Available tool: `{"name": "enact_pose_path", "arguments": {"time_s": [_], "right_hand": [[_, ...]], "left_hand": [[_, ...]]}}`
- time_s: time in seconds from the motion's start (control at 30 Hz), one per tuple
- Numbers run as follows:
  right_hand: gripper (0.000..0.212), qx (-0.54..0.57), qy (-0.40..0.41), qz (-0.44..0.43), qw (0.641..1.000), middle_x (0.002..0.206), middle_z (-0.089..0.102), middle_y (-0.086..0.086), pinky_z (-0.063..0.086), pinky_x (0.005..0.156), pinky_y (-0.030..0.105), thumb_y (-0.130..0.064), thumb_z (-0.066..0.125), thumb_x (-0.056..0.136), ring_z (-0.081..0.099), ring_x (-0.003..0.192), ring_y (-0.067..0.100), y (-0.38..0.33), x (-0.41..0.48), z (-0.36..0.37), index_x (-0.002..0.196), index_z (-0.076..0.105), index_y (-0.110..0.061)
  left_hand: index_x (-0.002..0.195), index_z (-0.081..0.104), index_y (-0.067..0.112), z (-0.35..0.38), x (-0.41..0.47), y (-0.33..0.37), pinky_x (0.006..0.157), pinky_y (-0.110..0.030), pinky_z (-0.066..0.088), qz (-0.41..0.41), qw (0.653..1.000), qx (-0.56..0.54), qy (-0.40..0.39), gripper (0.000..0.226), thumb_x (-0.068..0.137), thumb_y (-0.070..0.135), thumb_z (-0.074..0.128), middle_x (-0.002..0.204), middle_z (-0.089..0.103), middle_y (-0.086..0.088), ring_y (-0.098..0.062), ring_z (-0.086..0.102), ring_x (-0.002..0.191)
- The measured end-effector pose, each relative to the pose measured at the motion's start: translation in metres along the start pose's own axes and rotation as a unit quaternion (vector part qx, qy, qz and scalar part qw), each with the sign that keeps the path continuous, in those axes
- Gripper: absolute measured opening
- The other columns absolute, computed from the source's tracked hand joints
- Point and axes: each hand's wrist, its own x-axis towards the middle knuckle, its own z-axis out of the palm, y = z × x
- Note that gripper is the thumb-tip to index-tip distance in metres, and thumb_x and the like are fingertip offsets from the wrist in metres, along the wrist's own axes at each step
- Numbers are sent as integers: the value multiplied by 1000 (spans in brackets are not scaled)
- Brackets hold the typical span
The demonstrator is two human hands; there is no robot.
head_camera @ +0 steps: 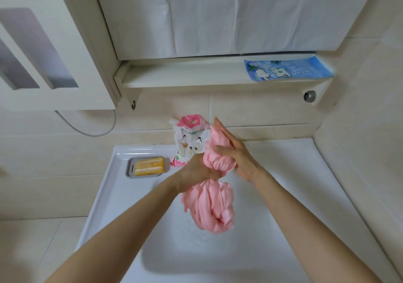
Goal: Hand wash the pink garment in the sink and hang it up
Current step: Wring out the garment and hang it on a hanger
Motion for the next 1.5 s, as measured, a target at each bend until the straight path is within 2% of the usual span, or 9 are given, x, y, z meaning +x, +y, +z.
{"name": "enact_pose_path", "arguments": {"time_s": [0.13, 0.27, 0.4, 0.53, 0.73, 0.97, 1.27, 1.33, 1.5], "right_hand": [[40, -1, -16, 2, 1000, 106, 70, 12, 50, 91, 38, -26, 86, 59, 64, 101, 26, -8, 1, 4, 95, 73, -12], [67, -63, 164, 14, 984, 77, 57, 18, 49, 77, 39, -43, 84, 56, 58, 75, 25, 2, 9, 22, 80, 56, 13], [20, -78, 320, 44, 943, 61, 48, 4, 39, 58, 23, -21, 67, 68, 45, 56, 13, 10, 10, 39, 64, 52, -8], [31, -91, 369, 62, 923, 59, 36, 3, 28, 44, 18, 0, 55, 81, 31, 51, 13, 19, 14, 39, 58, 38, -11], [42, -100, 416, 100, 898, 51, 40, -5, 33, 63, 25, -4, 54, 84, 36, 52, 16, 32, 22, 38, 47, 38, -19], [34, -19, 470, 137, 872, 54, 51, 1, 41, 57, 27, -4, 52, 86, 50, 55, 22, 45, 22, 35, 53, 50, -11], [31, 114, 502, 157, 843, 54, 54, 5, 46, 64, 35, -11, 59, 82, 51, 62, 26, 59, 17, 35, 51, 52, -9], [28, 181, 473, 148, 849, 56, 55, 6, 49, 57, 26, -14, 65, 83, 54, 58, 24, 54, 18, 35, 57, 55, -9], [54, 148, 226, 101, 958, 100, 63, 5, 48, 77, 25, -53, 70, 74, 64, 89, 10, 44, 14, 20, 109, 62, -12]], "left_hand": [[104, 66, 2, -2, 1, 2, 85, -37, 54, 4, 997, -60, -51, 45, 60, 1, 76, 96, 70, -14, -23, 67, 89], [98, 65, 8, 12, 0, 1, 73, -19, 52, 1, 1000, -15, 8, 35, 68, 1, 80, 91, 70, -6, -17, 66, 86], [81, 60, 16, 28, 5, -6, 64, -29, 50, -16, 982, 157, 105, 17, 70, 17, 72, 77, 65, -2, -18, 59, 71], [85, 56, 19, 38, 3, -12, 60, -27, 39, -10, 954, 250, 165, 11, 76, 24, 60, 77, 63, 1, -21, 57, 72], [114, 52, 10, 42, 9, -19, 69, -28, 36, 14, 912, 353, 207, 32, 89, 30, 52, 102, 67, -8, -29, 62, 96], [113, 51, 10, 44, 20, -37, 69, -31, 35, 13, 889, 414, 195, 31, 91, 32, 49, 103, 67, -9, -31, 63, 94], [109, 48, 14, 46, 13, -52, 66, -30, 34, 70, 880, 419, 214, 28, 88, 32, 51, 99, 68, -5, -30, 64, 88], [111, 47, 14, 43, 14, -51, 67, -30, 35, 63, 886, 404, 219, 33, 87, 35, 54, 100, 68, -5, -30, 64, 89], [102, 58, 19, 27, 7, -28, 76, -33, 50, 20, 965, 146, 219, 55, 53, 44, 65, 89, 68, 3, -21, 65, 86]]}}
